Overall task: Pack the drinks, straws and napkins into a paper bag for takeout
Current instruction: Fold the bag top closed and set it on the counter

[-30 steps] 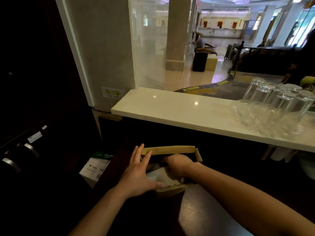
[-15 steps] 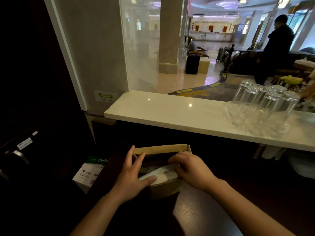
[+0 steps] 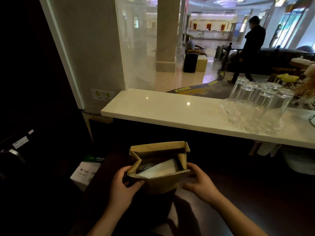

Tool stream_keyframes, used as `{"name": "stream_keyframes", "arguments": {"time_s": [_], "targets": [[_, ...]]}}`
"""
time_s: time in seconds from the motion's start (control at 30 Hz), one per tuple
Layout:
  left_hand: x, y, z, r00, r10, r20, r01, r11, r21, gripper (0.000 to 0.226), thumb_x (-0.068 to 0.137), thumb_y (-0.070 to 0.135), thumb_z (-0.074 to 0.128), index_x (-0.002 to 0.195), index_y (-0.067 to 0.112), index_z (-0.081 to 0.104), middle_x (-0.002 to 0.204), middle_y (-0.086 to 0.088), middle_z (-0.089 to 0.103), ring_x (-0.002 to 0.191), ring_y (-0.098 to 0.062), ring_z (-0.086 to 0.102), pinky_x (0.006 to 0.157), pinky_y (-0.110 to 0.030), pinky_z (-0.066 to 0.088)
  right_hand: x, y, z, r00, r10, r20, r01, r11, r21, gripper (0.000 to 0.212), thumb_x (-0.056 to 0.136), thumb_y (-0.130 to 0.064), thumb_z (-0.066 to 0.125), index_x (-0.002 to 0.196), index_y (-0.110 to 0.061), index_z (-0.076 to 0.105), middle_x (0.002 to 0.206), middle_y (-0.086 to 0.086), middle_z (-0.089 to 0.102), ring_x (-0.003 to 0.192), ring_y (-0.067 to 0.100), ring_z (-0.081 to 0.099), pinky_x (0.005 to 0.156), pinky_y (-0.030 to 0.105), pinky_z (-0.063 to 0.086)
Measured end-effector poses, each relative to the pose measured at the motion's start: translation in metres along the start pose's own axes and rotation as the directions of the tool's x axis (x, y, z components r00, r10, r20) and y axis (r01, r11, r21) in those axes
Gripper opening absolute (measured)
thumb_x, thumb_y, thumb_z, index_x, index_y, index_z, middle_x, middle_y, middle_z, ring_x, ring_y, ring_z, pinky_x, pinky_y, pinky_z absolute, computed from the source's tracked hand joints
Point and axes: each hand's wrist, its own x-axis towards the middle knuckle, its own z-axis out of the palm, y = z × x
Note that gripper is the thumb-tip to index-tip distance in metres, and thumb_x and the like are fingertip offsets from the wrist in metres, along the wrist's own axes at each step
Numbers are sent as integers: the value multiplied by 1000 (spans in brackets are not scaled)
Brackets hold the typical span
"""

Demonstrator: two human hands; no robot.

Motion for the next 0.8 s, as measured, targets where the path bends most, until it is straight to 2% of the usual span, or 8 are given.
{"name": "stream_keyframes", "arguments": {"time_s": [0.13, 0.23, 0.3, 0.43, 0.53, 0.7, 0.8], "targets": [[12, 12, 6, 998, -11, -69, 7, 998, -55, 42, 75, 9, 81, 110, 24, 63, 108, 4, 58, 108, -16, 50, 81, -29, 45, 10, 0, 15, 998, -16, -61, 18, 999, 31, 70, 74, -24, 82, 136, -27, 49, 125, -10, 58, 113, 6, 57, 92, 29, 54], [23, 18, 9, 995, -1, -97, -3, 999, -46, 33, 78, 6, 79, 107, 14, 66, 101, 0, 63, 99, -18, 56, 71, -21, 43, 20, -1, 19, 991, -42, -125, 41, 999, -13, 53, 78, -26, 79, 126, -28, 55, 118, -10, 59, 110, 8, 57, 89, 29, 54], [29, 19, 11, 993, -9, -115, 5, 999, -37, 28, 80, 5, 77, 105, 11, 67, 98, -3, 65, 96, -22, 59, 69, -24, 44, 24, -3, 20, 982, -91, -163, 79, 994, -79, 36, 81, -29, 77, 109, -39, 57, 109, -13, 59, 105, 7, 57, 85, 28, 54], [37, 18, 14, 989, -8, -151, 4, 1000, -25, 24, 81, 5, 75, 103, 12, 68, 94, -3, 67, 96, -26, 62, 76, -34, 47, 27, -4, 21, 971, -145, -192, 121, 984, -132, 26, 85, -31, 71, 92, -50, 54, 100, -14, 61, 97, 7, 58, 81, 35, 55], [39, 13, 13, 986, -5, -169, -5, 998, -62, 34, 79, 4, 77, 110, 14, 66, 97, -2, 67, 96, -22, 62, 78, -33, 47, 28, -2, 21, 965, -152, -215, 128, 984, -122, 23, 89, -28, 68, 93, -47, 57, 98, -11, 63, 94, 9, 59, 80, 40, 56], [45, 5, 11, 986, -9, -168, -6, 996, -91, 69, 75, 10, 81, 135, 21, 49, 100, 6, 63, 96, -17, 60, 73, -27, 44, 31, 4, 21, 955, -143, -261, 124, 988, -90, 6, 90, -25, 66, 96, -27, 68, 91, -7, 68, 88, 10, 63, 75, 41, 56], [55, 2, 8, 990, -20, -138, 11, 998, -66, 82, 74, 14, 83, 143, 23, 41, 124, 1, 57, 115, -20, 53, 84, -32, 42, 34, 3, 18, 950, -132, -283, 110, 989, -94, 10, 91, -22, 66, 85, -29, 68, 81, -7, 68, 79, 5, 63, 68, 33, 53]]}}
